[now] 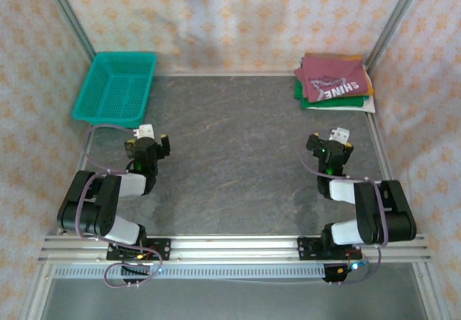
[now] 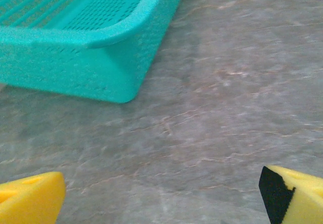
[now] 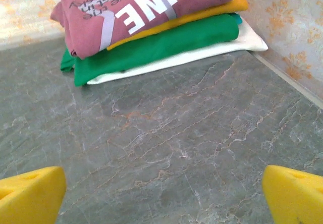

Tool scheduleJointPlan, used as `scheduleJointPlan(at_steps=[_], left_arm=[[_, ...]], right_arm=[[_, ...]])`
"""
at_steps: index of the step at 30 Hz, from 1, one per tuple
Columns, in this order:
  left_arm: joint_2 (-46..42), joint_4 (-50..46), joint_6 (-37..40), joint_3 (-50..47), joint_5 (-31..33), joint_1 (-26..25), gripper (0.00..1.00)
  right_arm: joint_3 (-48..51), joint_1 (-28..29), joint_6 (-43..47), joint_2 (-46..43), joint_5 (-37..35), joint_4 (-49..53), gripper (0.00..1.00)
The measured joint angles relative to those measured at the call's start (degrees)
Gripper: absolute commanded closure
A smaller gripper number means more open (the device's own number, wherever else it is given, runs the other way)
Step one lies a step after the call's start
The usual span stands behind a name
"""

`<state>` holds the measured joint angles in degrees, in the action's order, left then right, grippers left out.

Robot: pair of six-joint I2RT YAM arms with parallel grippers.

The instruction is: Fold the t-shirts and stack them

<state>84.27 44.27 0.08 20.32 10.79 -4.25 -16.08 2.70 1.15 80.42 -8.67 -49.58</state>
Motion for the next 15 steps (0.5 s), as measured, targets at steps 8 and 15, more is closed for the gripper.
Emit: scheduleJointPlan(at_steps=[8,15], left_arm=[[1.1,-0.8,0.9,3.1,-4.7,1.3,0.00],[1.1,-1.3,0.9,3.3,-5.9,1.5,0.00]], right_arm=[[-3.6,-3.0,-0.3,7.8,6.2,-1.3,0.01],[-5.9,-2.8,0.0,7.9,7.6,-1.1,0.01]])
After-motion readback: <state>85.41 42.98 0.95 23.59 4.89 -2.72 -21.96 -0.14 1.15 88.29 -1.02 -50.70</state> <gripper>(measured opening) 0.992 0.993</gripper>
